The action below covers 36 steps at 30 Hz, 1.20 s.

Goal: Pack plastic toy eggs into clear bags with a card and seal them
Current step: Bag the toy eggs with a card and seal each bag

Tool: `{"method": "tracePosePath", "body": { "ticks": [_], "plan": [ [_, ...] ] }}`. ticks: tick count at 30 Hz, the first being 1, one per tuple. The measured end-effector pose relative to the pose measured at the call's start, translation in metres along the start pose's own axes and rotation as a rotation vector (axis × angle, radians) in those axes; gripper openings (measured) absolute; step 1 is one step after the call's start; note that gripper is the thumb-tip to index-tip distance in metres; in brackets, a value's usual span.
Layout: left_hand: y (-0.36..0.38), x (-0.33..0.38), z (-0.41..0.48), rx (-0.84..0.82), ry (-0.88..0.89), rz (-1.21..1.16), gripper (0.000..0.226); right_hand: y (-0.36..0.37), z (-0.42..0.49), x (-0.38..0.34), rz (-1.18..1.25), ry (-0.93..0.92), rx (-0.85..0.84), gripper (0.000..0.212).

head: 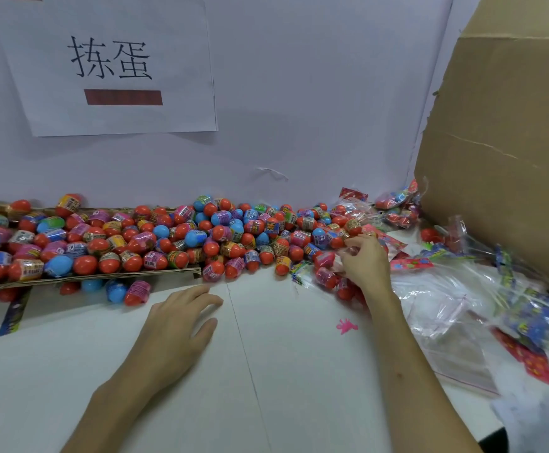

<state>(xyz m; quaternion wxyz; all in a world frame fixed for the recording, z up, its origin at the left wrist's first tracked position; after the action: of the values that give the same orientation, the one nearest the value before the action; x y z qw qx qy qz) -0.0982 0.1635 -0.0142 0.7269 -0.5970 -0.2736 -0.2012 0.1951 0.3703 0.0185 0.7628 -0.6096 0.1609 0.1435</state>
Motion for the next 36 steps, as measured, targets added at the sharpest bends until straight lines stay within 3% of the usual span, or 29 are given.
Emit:
{"method": "tracePosePath", "body": {
  "ticks": [3, 8, 14, 22, 27, 36],
  "plan": [
    [0.000, -0.001, 0.000, 0.002, 0.003, -0.005, 0.037, 0.011, 0.001, 0.004, -0.097, -0.010, -0.110, 0.052],
    [0.001, -0.002, 0.000, -0.001, 0.002, -0.001, 0.038, 0.008, 0.000, 0.012, 0.000, 0.035, -0.017, 0.025],
    [0.002, -0.002, 0.001, -0.002, 0.001, 0.000, 0.038, 0.001, 0.001, 0.014, 0.124, 0.077, 0.106, 0.021],
    [0.002, -0.003, 0.001, -0.005, 0.001, 0.012, 0.038, -0.008, 0.003, 0.013, 0.232, 0.055, 0.224, 0.033],
    [0.002, -0.004, 0.002, -0.001, 0.010, 0.005, 0.037, -0.012, 0.001, 0.016, 0.278, 0.100, 0.232, 0.057],
    [0.002, -0.004, 0.001, 0.007, 0.020, -0.006, 0.037, -0.024, -0.002, 0.010, 0.430, 0.072, 0.290, 0.013]
  ]
}}
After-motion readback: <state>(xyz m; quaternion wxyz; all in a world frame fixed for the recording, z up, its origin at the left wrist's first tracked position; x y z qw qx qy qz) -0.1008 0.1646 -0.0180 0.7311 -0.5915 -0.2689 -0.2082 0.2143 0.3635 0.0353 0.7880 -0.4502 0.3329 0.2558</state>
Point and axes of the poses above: each hand's wrist, its own z-axis towards the middle knuckle, its own y-axis out of the palm, x = y × z, the point moved 7 cm from there along z, towards the middle knuckle, and after that the axes turned 14 degrees about -z, right-handed, at the moved point
